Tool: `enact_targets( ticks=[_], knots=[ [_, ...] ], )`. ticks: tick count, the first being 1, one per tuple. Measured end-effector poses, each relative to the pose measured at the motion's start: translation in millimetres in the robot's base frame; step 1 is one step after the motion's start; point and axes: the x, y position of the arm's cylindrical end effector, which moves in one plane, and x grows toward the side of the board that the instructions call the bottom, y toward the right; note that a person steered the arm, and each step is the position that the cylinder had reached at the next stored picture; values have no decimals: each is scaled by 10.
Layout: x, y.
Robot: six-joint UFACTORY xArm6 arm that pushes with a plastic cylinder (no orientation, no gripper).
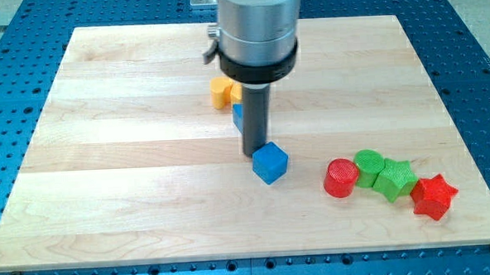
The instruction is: Push triangle into cube
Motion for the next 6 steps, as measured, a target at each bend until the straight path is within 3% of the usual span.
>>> enact_targets(
  ticks=[1,2,3,4,5,6],
  knots=[
    [318,154],
    [444,840],
    [448,216],
    [282,-742],
    [-415,-771],
    [-597,-117]
  ],
)
